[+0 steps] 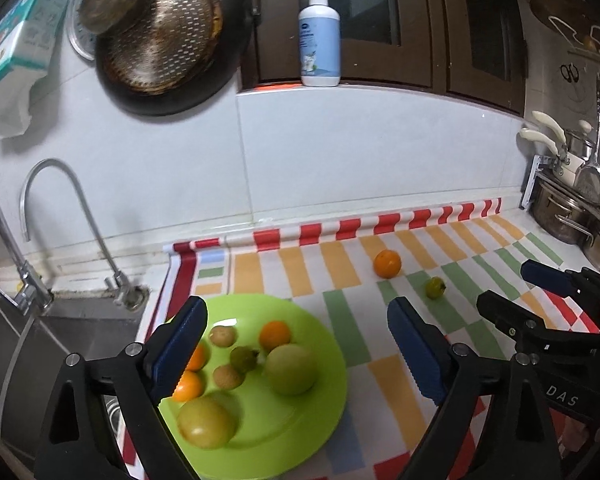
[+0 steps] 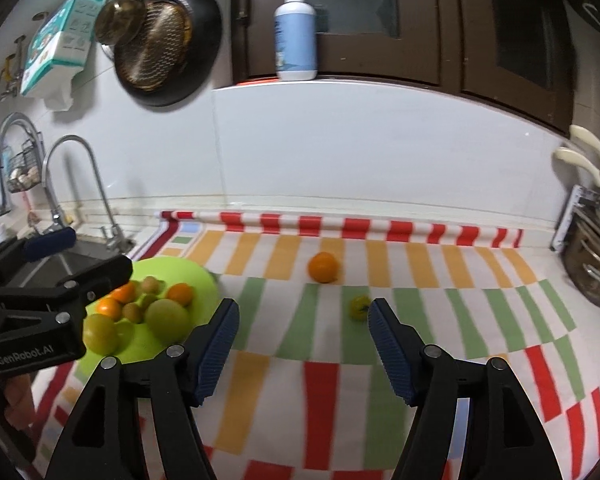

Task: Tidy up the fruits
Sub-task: 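Move both open tools toward the last orange and small yellow fruit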

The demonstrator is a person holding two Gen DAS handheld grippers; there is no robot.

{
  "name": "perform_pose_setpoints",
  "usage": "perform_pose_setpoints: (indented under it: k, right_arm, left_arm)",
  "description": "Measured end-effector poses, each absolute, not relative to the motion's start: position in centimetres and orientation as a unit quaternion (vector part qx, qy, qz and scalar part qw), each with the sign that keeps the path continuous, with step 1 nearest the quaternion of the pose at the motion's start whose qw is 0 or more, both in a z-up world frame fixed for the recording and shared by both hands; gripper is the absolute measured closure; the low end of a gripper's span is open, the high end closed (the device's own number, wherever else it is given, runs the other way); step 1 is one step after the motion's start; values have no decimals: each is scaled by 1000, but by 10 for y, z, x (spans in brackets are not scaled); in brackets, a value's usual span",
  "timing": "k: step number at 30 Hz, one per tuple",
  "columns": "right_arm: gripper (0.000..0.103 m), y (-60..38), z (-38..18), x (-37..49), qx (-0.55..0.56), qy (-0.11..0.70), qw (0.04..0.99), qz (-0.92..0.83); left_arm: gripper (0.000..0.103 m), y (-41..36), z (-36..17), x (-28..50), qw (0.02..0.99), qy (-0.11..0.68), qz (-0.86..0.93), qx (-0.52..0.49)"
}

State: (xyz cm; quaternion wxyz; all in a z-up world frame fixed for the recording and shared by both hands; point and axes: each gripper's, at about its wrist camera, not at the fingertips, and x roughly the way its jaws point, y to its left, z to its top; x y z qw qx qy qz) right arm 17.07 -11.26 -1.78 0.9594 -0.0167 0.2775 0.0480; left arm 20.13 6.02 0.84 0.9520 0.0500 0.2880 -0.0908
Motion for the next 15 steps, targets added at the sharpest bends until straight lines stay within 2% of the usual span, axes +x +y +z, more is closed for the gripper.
perform_pose_setpoints:
  k: [15]
  right_arm:
    - [35,-162,-44,210,5,302,953,34]
  left_arm:
    - [11,2,-13,259,940,310,-133,59]
